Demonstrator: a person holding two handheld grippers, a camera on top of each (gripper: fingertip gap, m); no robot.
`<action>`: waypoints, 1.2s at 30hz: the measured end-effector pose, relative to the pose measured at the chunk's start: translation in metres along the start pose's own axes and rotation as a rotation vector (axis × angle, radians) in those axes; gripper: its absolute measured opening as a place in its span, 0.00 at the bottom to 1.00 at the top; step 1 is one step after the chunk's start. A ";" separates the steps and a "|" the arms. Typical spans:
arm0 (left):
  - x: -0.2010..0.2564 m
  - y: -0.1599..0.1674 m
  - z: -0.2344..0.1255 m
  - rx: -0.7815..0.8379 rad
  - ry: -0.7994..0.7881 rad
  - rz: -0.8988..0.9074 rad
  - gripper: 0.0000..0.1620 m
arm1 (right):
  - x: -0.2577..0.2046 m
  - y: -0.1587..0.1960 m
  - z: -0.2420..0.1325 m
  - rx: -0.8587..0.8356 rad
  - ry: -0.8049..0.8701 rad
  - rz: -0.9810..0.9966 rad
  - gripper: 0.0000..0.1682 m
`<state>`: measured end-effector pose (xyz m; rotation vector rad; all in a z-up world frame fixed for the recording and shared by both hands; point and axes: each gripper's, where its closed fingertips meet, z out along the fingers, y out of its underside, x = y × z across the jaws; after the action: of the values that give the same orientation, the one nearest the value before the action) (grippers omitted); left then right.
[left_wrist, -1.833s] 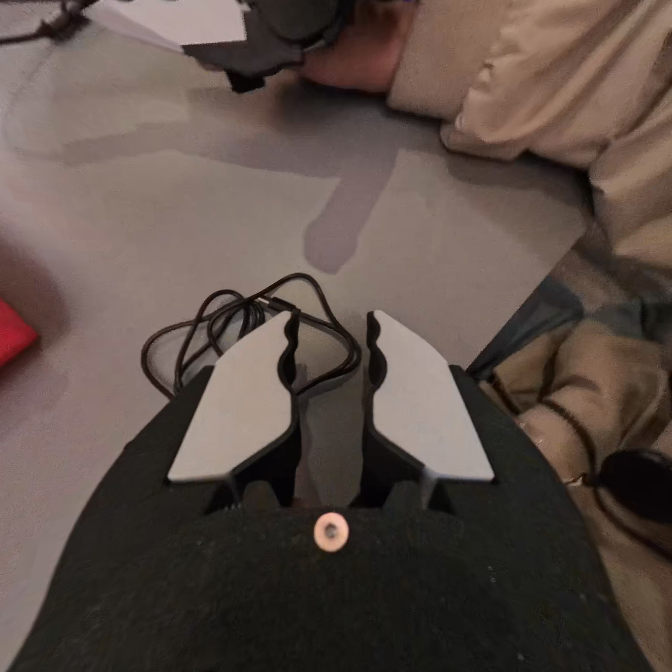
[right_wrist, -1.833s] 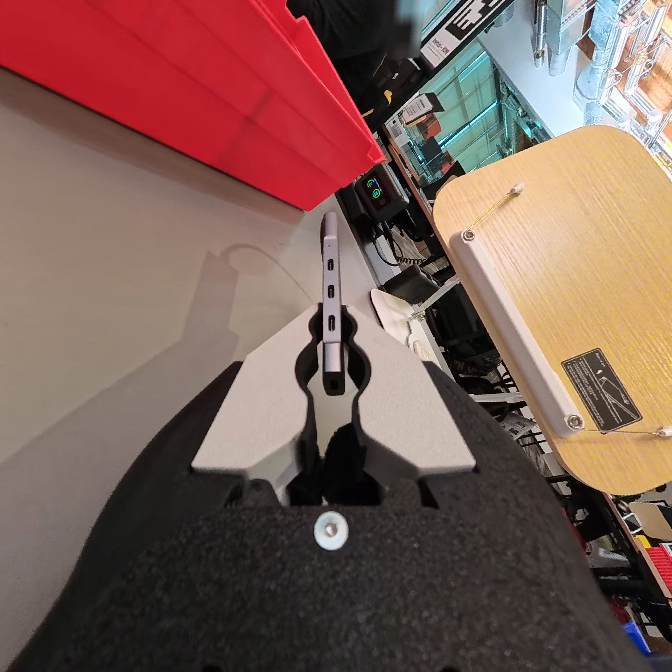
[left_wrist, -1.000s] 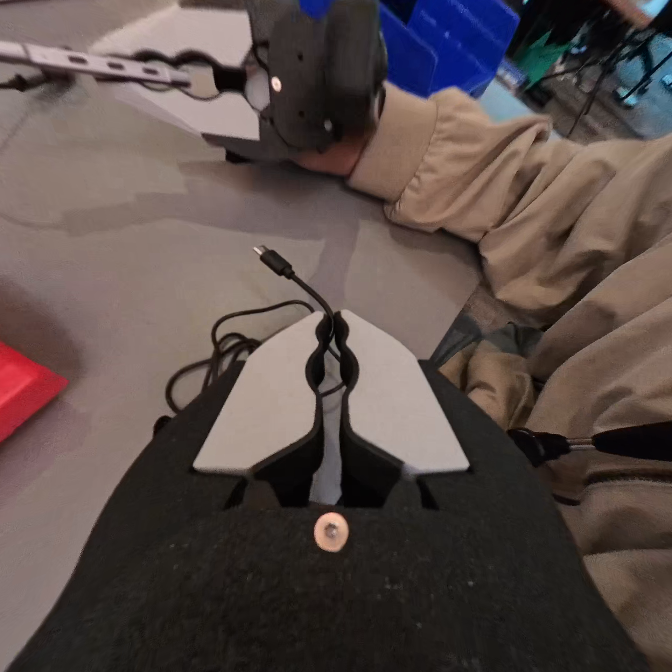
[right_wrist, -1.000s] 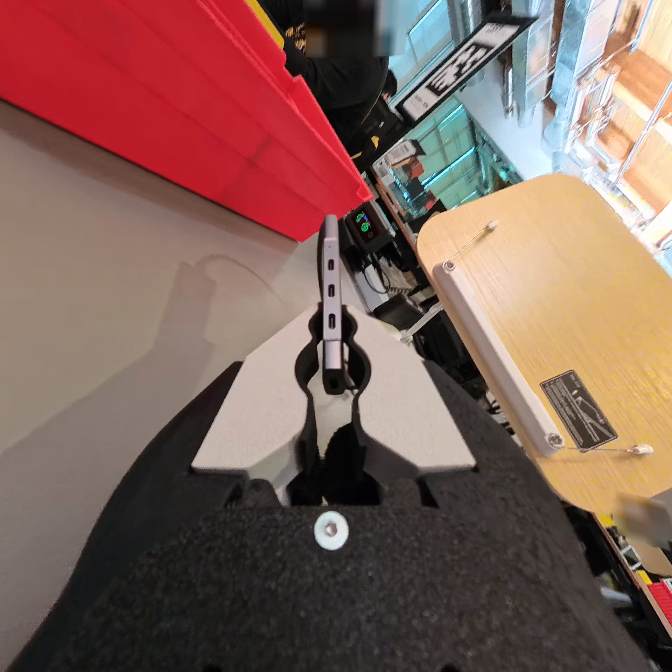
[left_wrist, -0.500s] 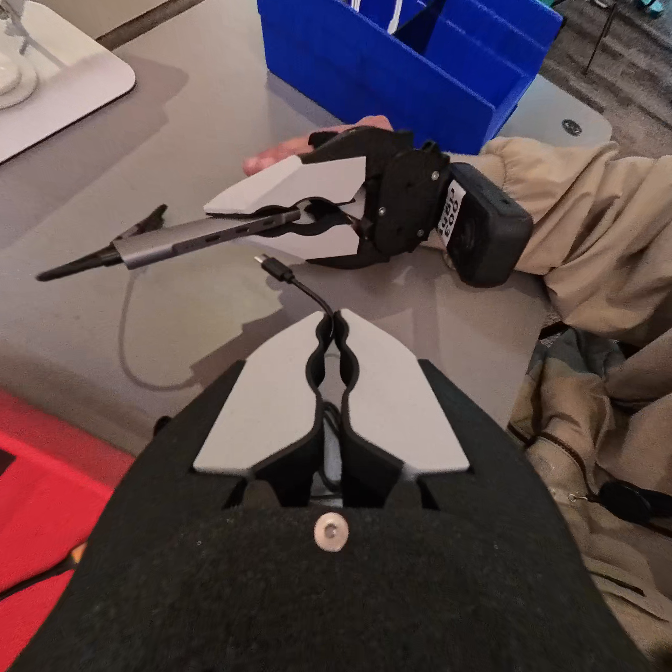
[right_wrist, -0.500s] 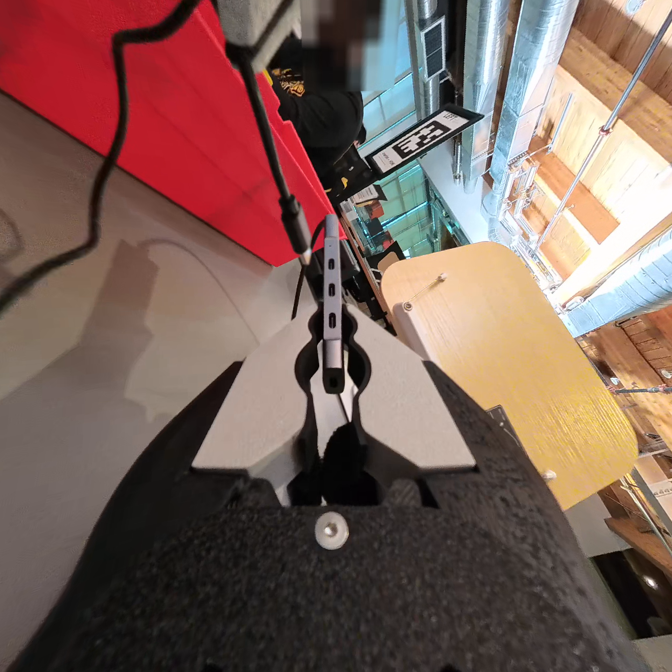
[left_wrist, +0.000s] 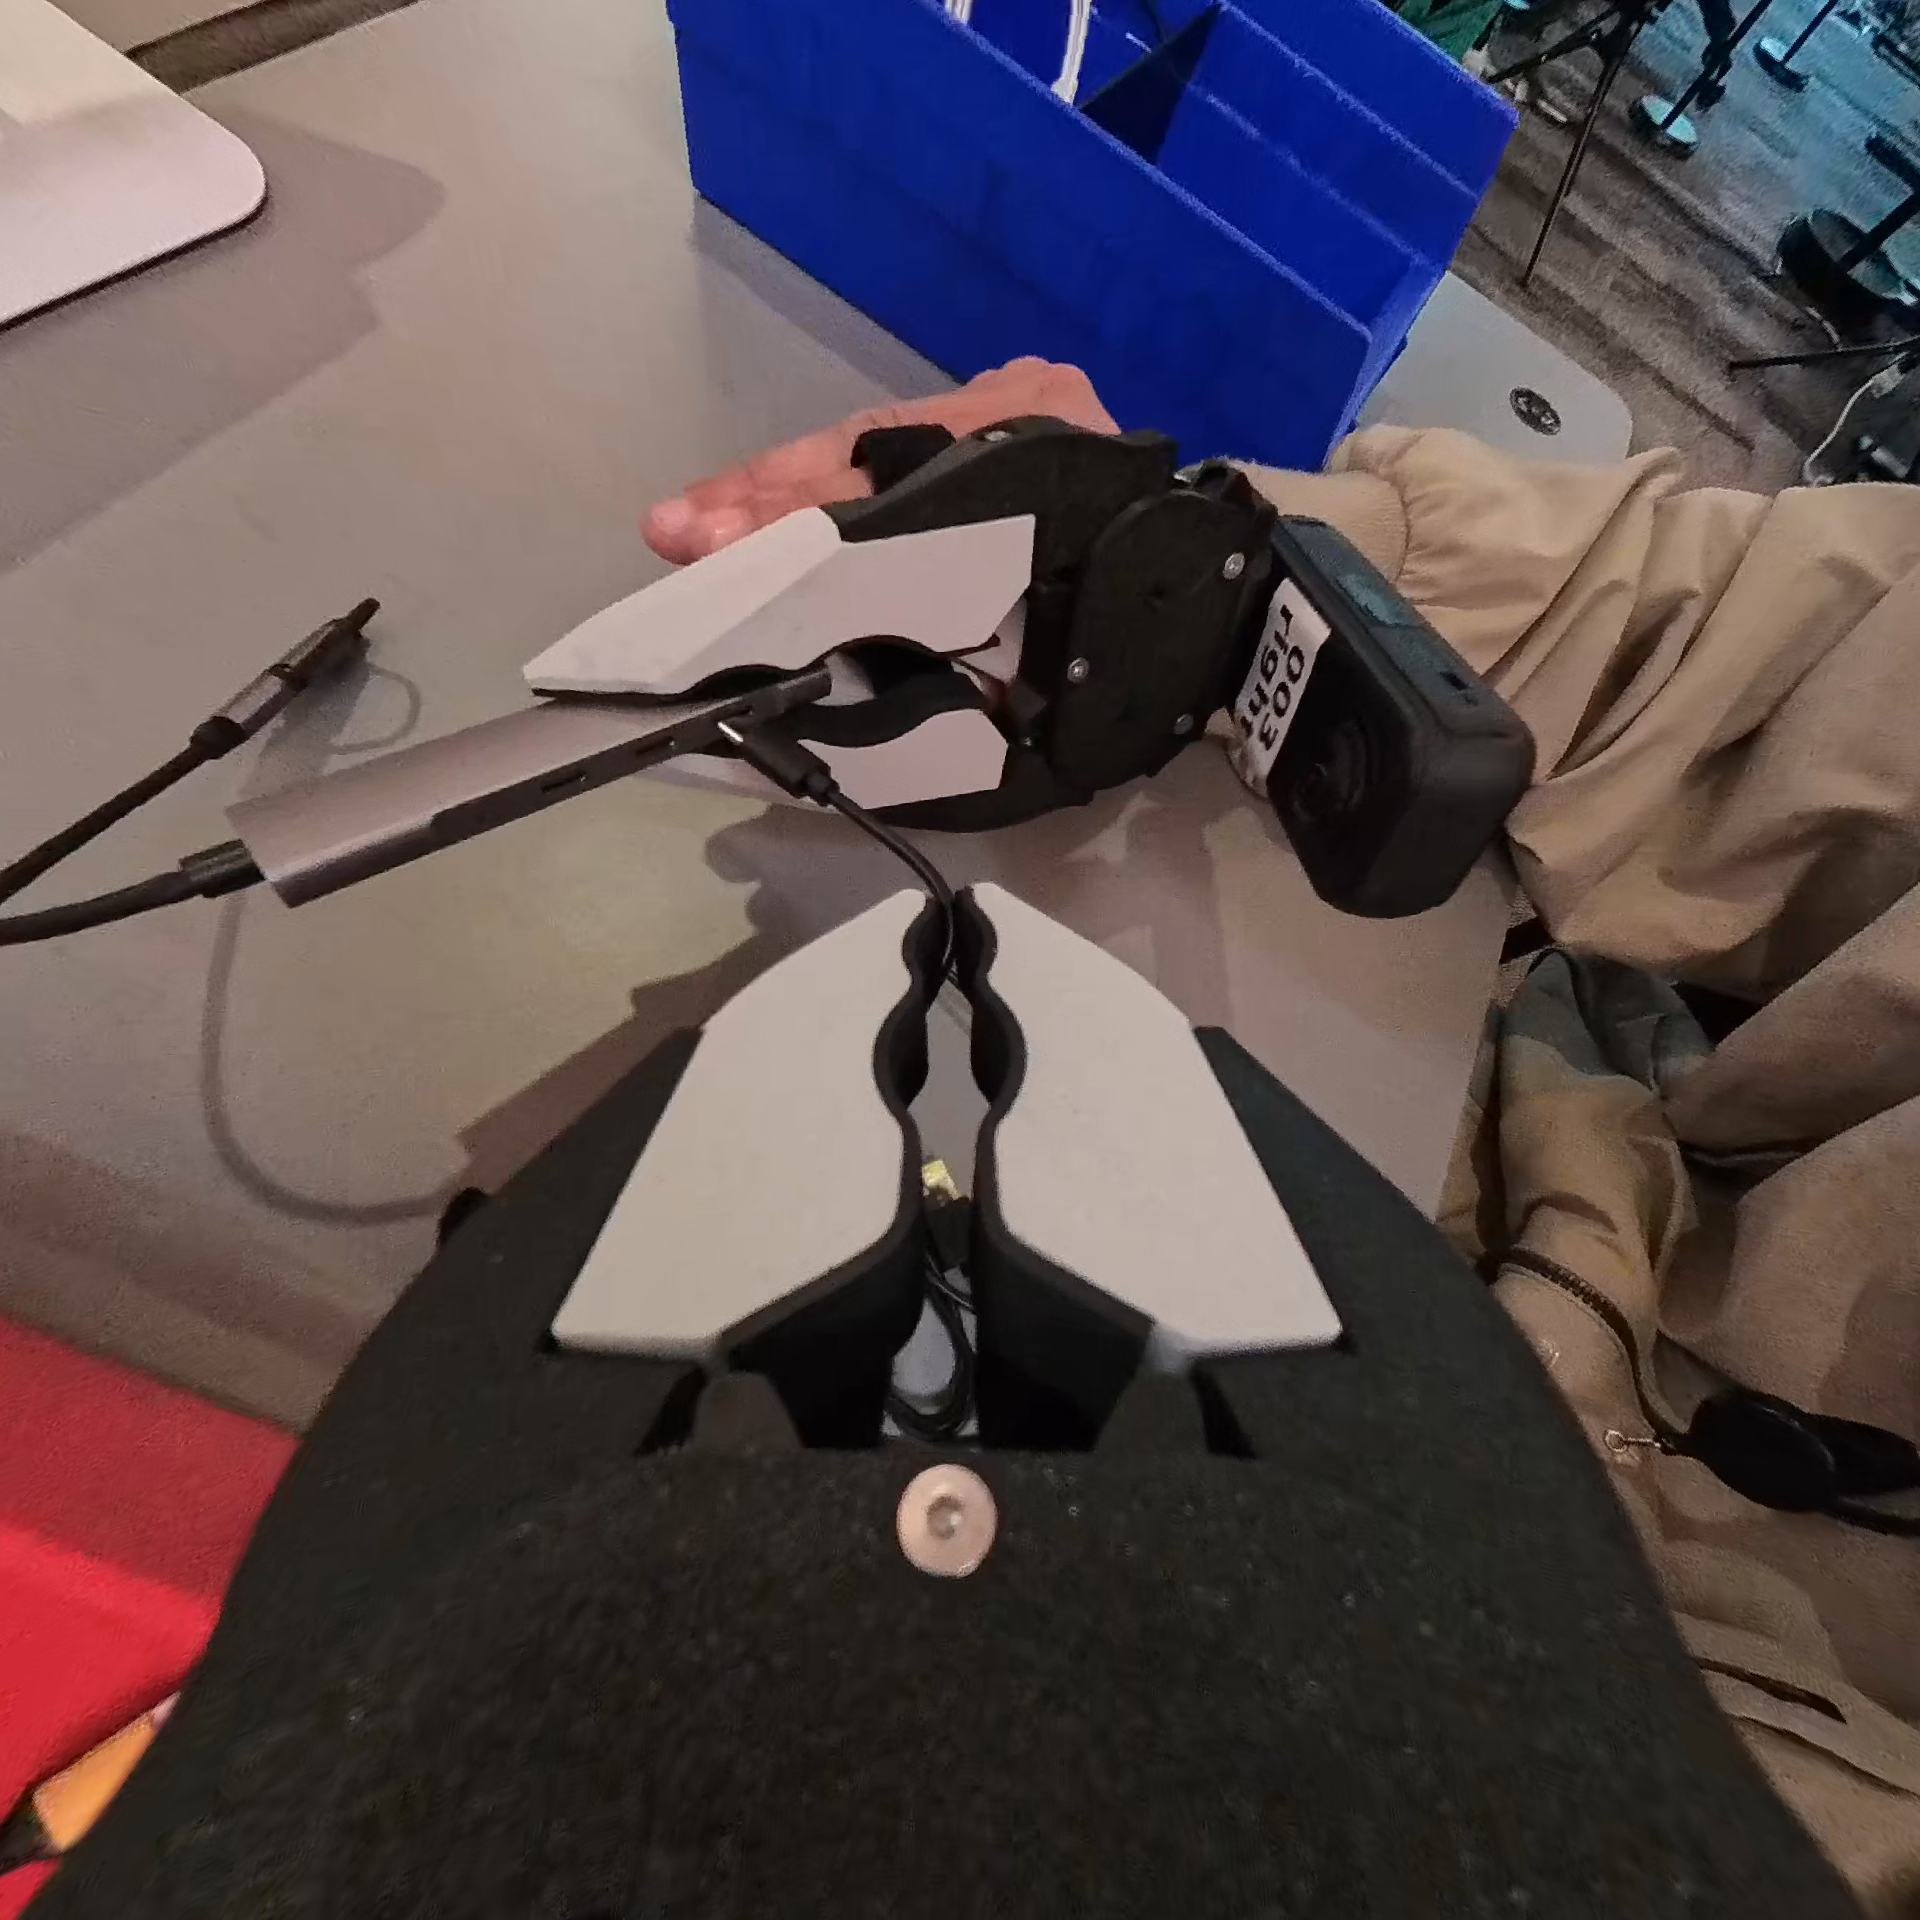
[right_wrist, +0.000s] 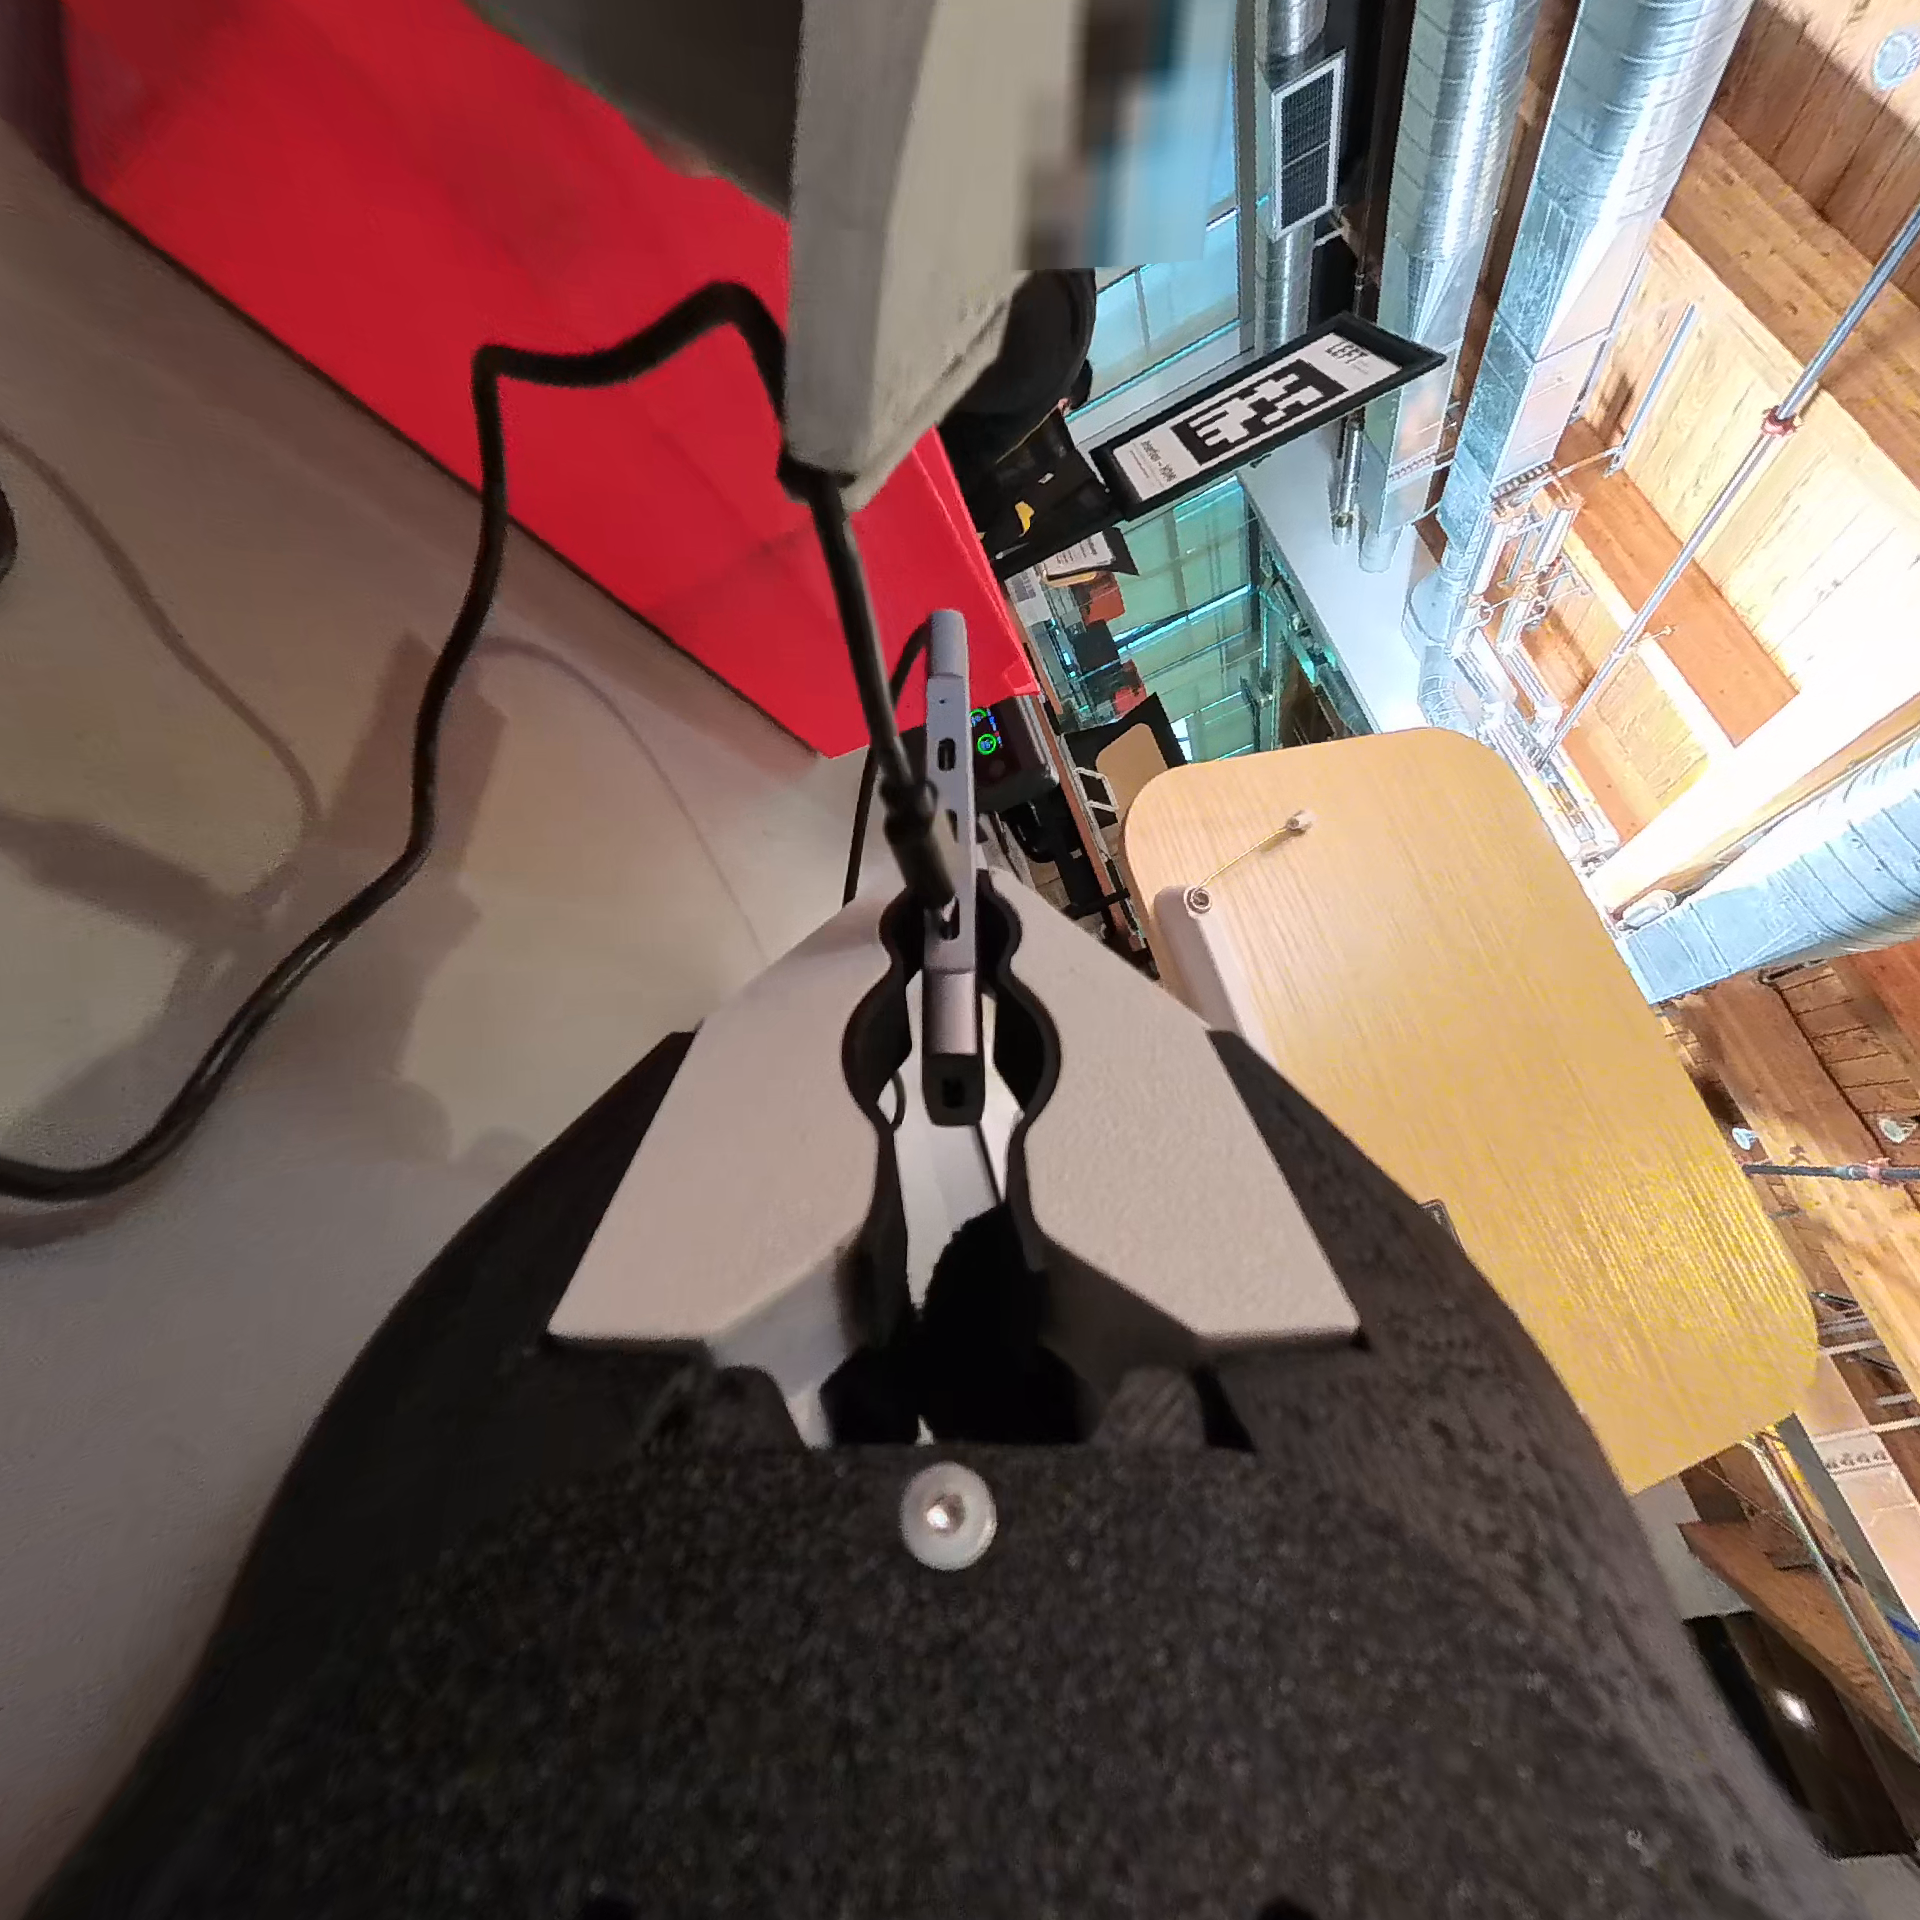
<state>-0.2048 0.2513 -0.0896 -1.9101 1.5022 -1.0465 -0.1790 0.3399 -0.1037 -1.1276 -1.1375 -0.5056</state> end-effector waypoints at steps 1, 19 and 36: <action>0.000 0.000 0.001 0.004 0.007 -0.005 0.01 | 0.000 0.000 0.000 -0.001 -0.001 0.002 0.04; -0.007 0.001 0.003 0.057 0.048 -0.107 0.01 | -0.003 0.006 0.002 -0.022 -0.021 0.032 0.04; -0.020 0.002 -0.003 0.066 0.015 -0.148 0.01 | -0.002 0.009 0.003 -0.035 -0.017 0.036 0.04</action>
<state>-0.2106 0.2705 -0.0942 -1.9953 1.3344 -1.1624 -0.1740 0.3456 -0.1090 -1.1830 -1.1248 -0.4900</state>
